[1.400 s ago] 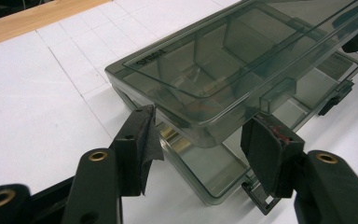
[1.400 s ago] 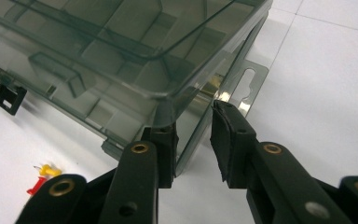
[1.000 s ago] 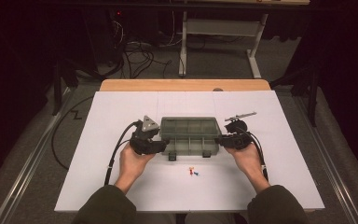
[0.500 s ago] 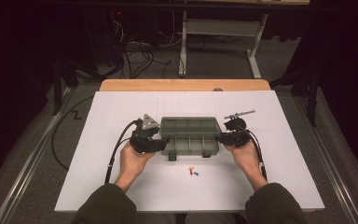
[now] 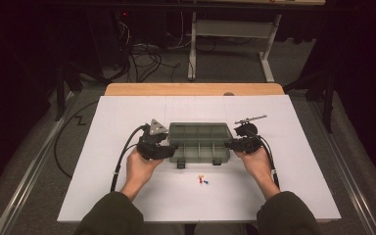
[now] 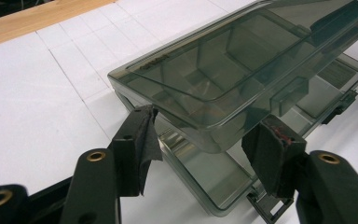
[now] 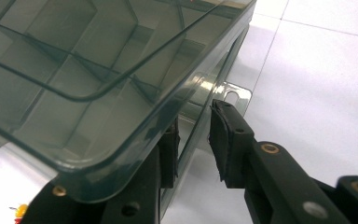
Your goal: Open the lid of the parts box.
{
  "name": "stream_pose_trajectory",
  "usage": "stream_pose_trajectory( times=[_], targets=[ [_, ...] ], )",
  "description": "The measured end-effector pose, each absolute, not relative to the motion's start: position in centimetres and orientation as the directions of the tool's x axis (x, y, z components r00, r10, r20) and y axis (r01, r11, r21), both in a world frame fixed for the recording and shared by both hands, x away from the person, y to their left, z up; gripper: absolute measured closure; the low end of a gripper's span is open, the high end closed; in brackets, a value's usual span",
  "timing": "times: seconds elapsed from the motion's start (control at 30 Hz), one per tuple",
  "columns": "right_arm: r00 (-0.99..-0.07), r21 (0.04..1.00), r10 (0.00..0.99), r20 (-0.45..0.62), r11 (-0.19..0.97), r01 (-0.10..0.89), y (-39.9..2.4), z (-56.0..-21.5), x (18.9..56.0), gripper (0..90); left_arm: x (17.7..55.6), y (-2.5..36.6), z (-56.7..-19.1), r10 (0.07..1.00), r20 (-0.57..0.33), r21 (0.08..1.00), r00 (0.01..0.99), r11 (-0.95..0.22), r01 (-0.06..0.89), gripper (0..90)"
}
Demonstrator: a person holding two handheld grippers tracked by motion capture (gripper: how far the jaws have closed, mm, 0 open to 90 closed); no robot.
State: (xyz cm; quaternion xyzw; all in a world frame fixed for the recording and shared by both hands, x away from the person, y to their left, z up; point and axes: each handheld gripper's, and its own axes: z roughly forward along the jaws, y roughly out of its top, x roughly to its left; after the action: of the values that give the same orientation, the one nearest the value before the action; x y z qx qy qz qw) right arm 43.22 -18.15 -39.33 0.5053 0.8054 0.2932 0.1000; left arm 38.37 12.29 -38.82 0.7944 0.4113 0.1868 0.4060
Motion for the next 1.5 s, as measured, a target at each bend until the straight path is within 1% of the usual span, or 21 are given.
stream_pose_trajectory(
  times=[0.6, 1.07, 1.4, 1.5],
  targets=[
    [-0.463, 0.552, 0.877, 0.126, 0.326, 0.767, -17.9, -39.2, 43.4, 73.9, 39.1, 12.1, -38.8, 0.813, -0.025, 0.799, 0.582, -0.334, 0.501, 44.8],
    [-0.460, 0.539, 0.881, 0.112, 0.335, 0.773, -17.6, -39.0, 43.5, 73.8, 40.0, 11.9, -37.9, 0.824, -0.007, 0.811, 0.566, -0.326, 0.485, 46.5],
    [-0.477, 0.544, 0.874, 0.095, 0.355, 0.760, -17.6, -39.1, 43.4, 74.2, 40.8, 11.7, -37.3, 0.834, 0.002, 0.821, 0.552, -0.317, 0.475, 48.1],
    [-0.479, 0.543, 0.873, 0.098, 0.356, 0.760, -17.7, -39.1, 43.4, 74.2, 41.0, 11.7, -37.3, 0.836, -0.008, 0.824, 0.549, -0.306, 0.477, 48.4]
  ],
)
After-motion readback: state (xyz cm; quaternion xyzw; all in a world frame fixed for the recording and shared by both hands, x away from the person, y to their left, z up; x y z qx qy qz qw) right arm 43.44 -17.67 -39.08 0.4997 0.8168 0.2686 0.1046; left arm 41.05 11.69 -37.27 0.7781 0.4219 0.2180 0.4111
